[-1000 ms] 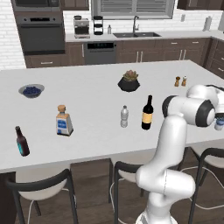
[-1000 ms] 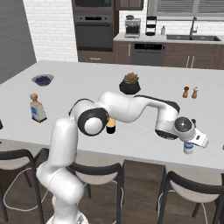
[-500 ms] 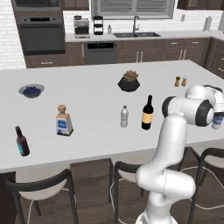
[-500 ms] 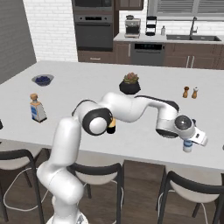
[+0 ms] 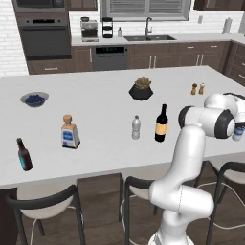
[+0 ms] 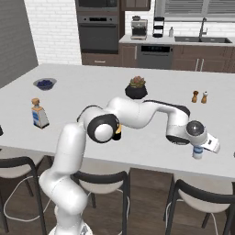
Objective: Move the plastic bottles in the middle to the plastics group, and the glass bottles in the middle to the glass group.
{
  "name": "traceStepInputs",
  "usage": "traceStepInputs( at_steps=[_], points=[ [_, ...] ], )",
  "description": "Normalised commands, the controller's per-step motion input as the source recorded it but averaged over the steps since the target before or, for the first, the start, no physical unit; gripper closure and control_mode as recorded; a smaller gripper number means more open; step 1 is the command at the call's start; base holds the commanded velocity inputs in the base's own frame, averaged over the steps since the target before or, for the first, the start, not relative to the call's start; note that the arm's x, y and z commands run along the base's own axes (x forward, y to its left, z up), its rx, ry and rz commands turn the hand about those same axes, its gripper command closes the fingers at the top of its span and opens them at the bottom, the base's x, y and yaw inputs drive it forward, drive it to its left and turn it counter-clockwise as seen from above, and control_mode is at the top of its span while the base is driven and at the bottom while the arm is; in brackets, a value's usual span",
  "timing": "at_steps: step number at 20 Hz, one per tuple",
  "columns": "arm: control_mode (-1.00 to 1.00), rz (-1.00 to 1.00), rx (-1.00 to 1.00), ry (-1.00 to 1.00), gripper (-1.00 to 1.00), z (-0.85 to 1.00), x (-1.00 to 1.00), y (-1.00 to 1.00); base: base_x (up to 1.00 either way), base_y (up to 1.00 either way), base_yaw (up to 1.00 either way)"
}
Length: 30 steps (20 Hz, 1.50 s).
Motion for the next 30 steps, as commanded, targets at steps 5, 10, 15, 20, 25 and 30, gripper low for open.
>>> traceStepInputs(
  at_steps=[5, 10, 15, 20, 25, 30],
  points=[
    [-1.00, 0.00, -0.02, 0.00, -1.00, 0.16, 0.00, 0.00, 0.00, 0.00, 0.00],
    [-1.00, 0.00, -0.07, 0.00, -1.00, 0.25, 0.00, 0.04, 0.00, 0.00, 0.00],
    [-1.00, 0.00, -0.04, 0.00, -1.00, 0.40, 0.00, 0.15, 0.00, 0.00, 0.00],
    [-1.00, 0.00, -0.07, 0.00, -1.00, 0.50, -0.01, 0.20, 0.00, 0.00, 0.00],
    [-1.00, 0.06, -0.01, -0.02, -1.00, 0.07, -0.19, 0.17, 0.00, 0.00, 0.00],
    [-1.00, 0.07, -0.01, -0.02, -1.00, 0.15, -0.16, 0.65, 0.00, 0.00, 0.00]
  ],
)
